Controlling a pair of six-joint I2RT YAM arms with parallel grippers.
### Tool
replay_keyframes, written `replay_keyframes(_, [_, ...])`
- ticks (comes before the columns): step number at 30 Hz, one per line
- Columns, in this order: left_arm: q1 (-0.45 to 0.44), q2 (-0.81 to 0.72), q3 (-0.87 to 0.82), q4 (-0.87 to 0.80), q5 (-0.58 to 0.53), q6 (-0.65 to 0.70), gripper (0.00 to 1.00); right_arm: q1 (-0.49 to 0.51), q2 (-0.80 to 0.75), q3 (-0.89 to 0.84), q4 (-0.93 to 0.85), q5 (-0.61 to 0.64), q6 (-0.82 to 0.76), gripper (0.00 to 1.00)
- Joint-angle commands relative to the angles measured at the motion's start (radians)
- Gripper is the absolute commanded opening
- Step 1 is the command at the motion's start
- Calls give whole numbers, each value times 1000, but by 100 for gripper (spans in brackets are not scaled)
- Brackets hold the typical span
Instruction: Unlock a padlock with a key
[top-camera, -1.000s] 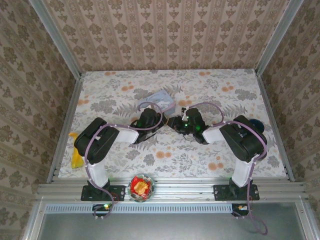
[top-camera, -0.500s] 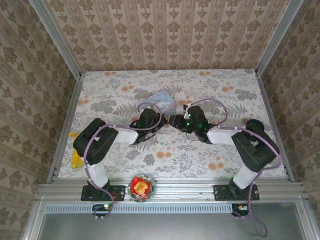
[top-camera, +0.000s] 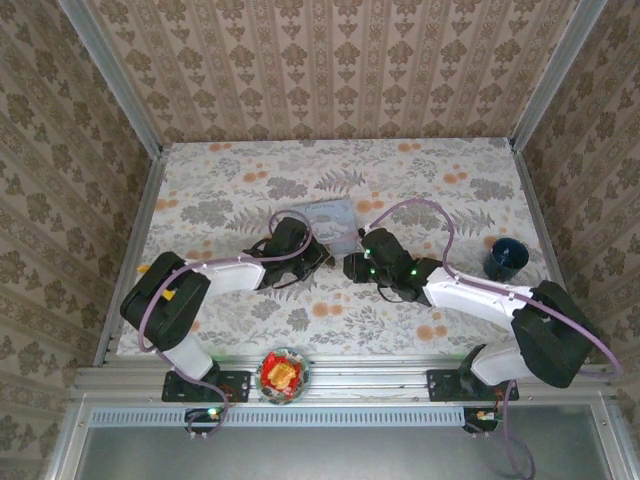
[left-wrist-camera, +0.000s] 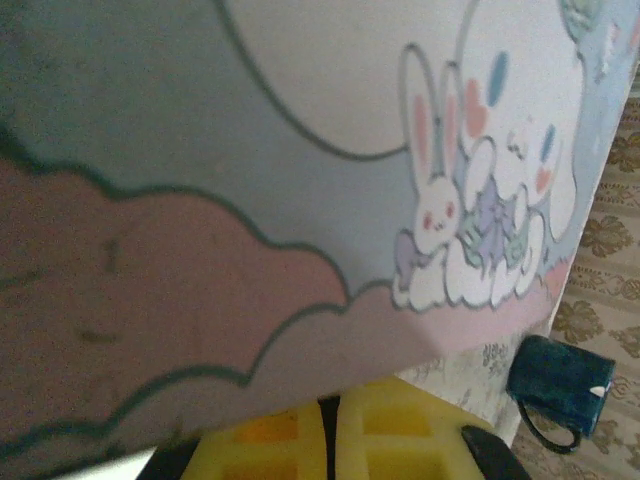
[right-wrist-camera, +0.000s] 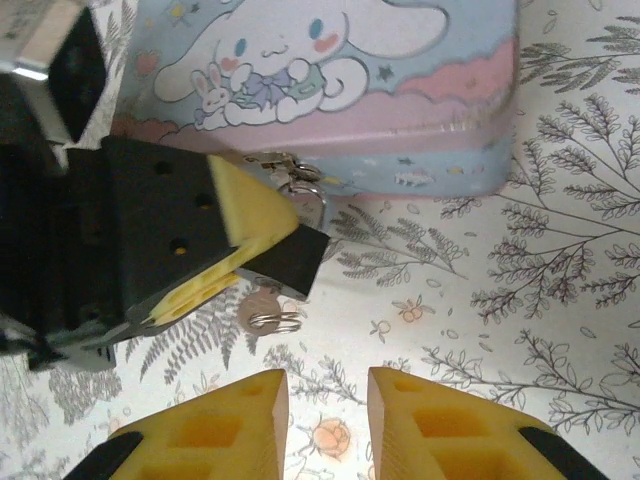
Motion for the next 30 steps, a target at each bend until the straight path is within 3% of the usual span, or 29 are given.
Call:
replay_keyframes(1, [3, 6, -35, -38, 92, -89, 0, 46, -10, 40, -89, 82, -80, 29])
replay_keyframes(22, [13, 17, -41, -53, 128, -93, 0, 202, 256, 327, -375, 358, -267, 29])
replay_keyframes(30, [14, 31, -35, -35, 146, -104, 0, 216, 316, 364, -382, 382, -293, 29])
